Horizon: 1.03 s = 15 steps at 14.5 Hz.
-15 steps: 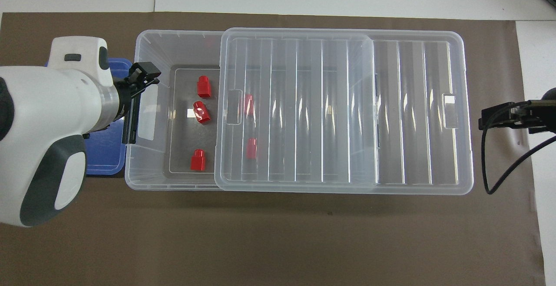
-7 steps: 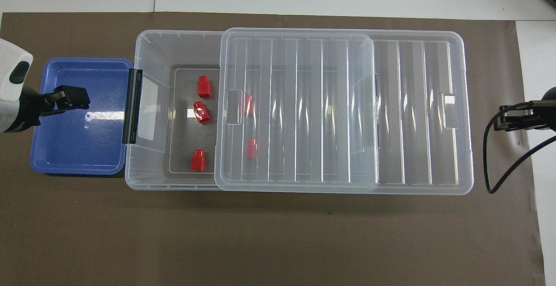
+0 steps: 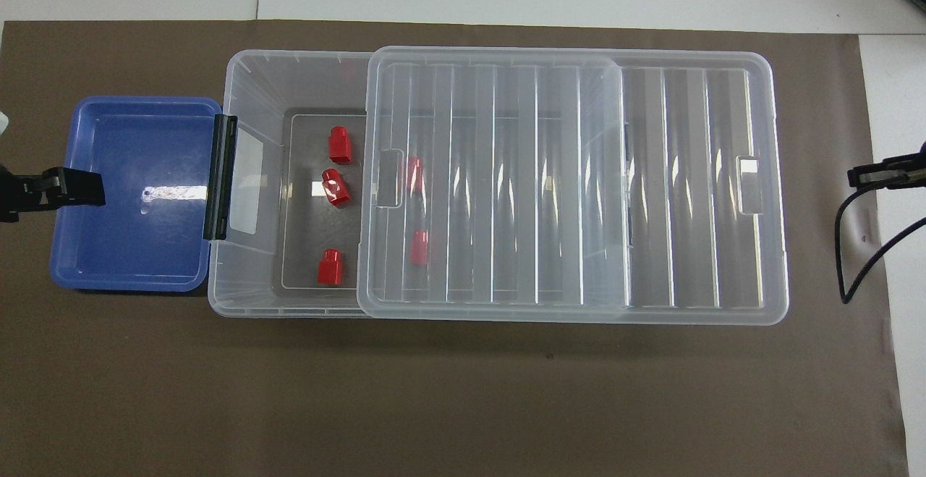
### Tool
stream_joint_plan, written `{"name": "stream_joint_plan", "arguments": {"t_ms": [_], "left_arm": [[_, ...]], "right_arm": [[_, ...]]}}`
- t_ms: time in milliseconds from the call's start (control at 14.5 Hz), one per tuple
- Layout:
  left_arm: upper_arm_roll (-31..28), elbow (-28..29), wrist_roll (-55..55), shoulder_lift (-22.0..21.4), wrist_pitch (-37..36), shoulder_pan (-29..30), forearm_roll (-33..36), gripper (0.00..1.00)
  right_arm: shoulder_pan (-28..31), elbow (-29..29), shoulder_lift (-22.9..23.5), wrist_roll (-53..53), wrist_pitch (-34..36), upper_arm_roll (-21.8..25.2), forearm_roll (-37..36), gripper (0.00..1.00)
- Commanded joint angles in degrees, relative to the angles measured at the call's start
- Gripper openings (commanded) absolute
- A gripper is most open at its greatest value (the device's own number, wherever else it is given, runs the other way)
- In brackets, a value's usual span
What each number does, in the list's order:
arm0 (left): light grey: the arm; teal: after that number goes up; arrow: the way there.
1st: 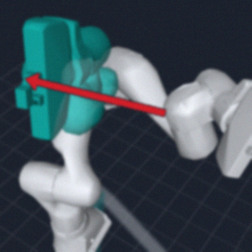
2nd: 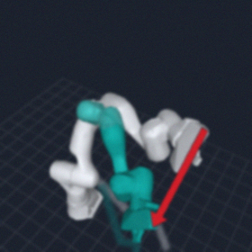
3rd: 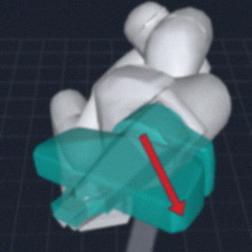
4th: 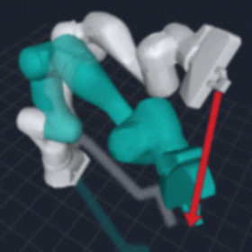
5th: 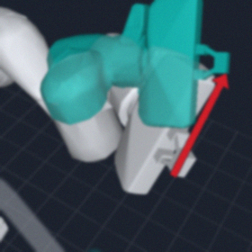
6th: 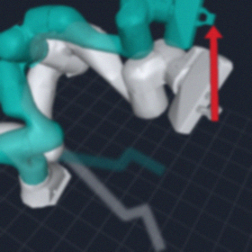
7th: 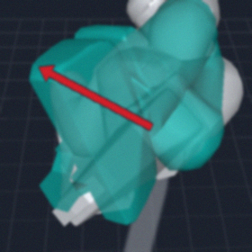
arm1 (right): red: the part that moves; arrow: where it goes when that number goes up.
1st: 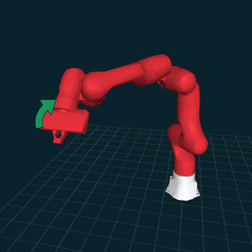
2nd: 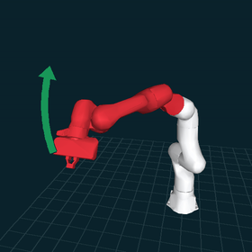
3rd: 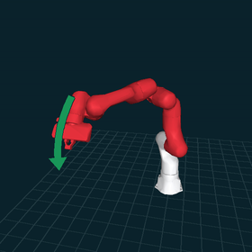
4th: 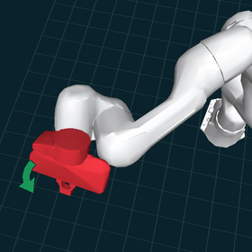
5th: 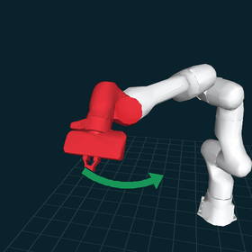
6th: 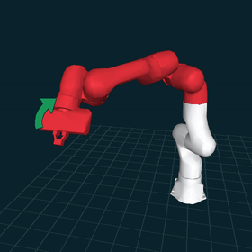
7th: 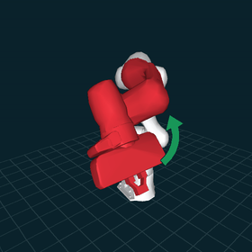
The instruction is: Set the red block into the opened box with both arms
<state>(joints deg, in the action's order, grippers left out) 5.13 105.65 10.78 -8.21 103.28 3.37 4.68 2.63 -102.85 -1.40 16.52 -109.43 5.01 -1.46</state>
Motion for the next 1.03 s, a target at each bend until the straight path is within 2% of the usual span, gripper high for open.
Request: {"name": "stream_joint_plan", "arguments": {"t_ms": [0, 69, 206, 481, 550, 688, 756, 825, 962], "left_arm": [[0.1, 0.5, -1.1, -1.2, -1.2, -0.3, -0.2, 1.0], [0.2, 0.3, -1.1, -1.2, -1.3, -0.3, -0.4, 1.0], [0.2, 0.2, -1.1, -1.2, -1.8, -0.4, -3.0, 1.0], [-0.1, -1.0, -1.0, -0.7, -1.9, 0.0, -5.1, 1.0], [-0.1, -3.7, -1.0, 0.2, -3.9, 0.1, -5.1, 1.0], [-0.1, -16.7, -1.1, 6.2, -14.1, 0.2, -4.8, 1.0], [-0.2, -20.8, -1.4, 8.4, -18.8, 0.2, -4.6, 1.0], [-0.2, -22.3, -1.3, 9.0, -20.1, 0.1, -4.6, 1.0], [-0.2, -21.6, -1.4, 9.3, -18.5, -0.5, -4.2, 1.0]], "right_arm": [[1.5, -1.0, 3.3, 6.6, -6.1, -0.3, 1.5, 0.0], [2.1, -1.0, 4.6, 8.4, -6.7, -0.3, 3.1, 0.0], [4.0, -0.9, 6.9, 14.0, -8.6, -0.3, 11.1, 0.0], [3.7, -0.8, 10.4, 15.4, -10.5, -0.3, 12.8, 0.0], [3.5, -0.8, 10.8, 15.4, -10.7, -0.3, 13.8, 0.0], [2.8, -0.8, 11.5, 15.0, -11.4, -0.3, 15.1, 0.0], [2.5, -0.9, 11.6, 14.9, -11.5, -0.4, 15.3, 0.0], [2.4, -0.8, 11.7, 14.4, -11.4, -0.4, 15.3, 0.0], [2.0, -0.8, 11.7, 13.0, -11.4, -0.8, 15.3, 0.0]]}}
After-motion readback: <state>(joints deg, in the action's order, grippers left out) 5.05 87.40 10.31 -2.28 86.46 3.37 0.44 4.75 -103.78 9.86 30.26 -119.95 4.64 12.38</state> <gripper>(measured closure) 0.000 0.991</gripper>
